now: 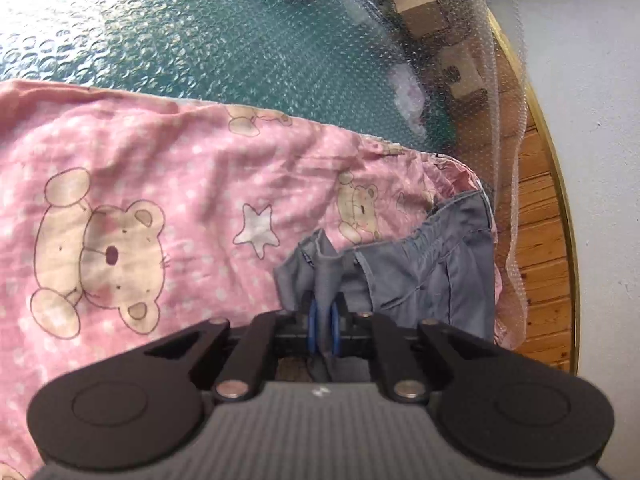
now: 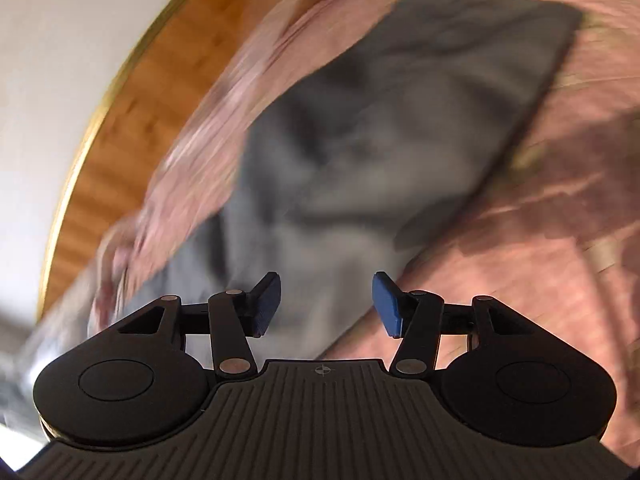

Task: Fold clothes
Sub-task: 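Fold the trouser leg over with the left gripper and release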

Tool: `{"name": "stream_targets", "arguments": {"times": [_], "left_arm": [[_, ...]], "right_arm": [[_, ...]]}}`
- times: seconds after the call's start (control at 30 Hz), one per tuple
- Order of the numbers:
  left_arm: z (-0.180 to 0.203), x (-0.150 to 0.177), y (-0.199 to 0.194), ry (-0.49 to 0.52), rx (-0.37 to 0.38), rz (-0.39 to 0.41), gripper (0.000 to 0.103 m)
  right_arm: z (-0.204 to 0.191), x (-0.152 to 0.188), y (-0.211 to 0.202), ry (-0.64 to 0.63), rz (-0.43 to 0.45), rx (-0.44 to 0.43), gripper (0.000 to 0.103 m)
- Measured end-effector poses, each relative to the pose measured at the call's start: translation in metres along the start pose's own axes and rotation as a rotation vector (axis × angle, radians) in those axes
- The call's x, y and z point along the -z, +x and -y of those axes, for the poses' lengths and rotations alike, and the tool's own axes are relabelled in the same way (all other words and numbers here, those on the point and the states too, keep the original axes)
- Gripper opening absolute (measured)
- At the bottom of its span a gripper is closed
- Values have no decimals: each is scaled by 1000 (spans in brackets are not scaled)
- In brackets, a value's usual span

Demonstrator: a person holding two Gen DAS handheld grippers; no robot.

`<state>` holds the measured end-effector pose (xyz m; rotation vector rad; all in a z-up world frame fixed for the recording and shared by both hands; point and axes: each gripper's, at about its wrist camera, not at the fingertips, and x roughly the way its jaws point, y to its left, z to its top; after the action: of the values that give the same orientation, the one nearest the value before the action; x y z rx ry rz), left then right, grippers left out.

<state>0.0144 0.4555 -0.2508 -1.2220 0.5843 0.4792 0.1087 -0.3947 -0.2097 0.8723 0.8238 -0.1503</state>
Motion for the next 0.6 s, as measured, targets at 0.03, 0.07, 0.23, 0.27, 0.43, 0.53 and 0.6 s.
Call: {"name": "stream_targets", "arguments": {"times": [0.03,0.07,0.23,0.27,0.43,0.53,0.6], "left_arm": [[3,1,-3,-19,-14,24,14],[8,4,-6,-24,-16,40,16],[41,20,-17,2,-31,94,28],[49,25,-17,25,-40,93,30],[69,47,-7,100,-115,72,33],[72,56,4,154,-185,49,6],[73,61,10,179,-218,42,2]], "right_arm": [[31,-23,-11,79,59,29,56],[62,-48,-19,158,110,56,57],[140,-121,-17,350,206,-32,53],[143,-128,-11,348,194,-28,51],[143,-149,8,255,149,-17,11],[137,-159,5,208,155,-73,11],[134,-164,-2,185,144,-92,11]]}}
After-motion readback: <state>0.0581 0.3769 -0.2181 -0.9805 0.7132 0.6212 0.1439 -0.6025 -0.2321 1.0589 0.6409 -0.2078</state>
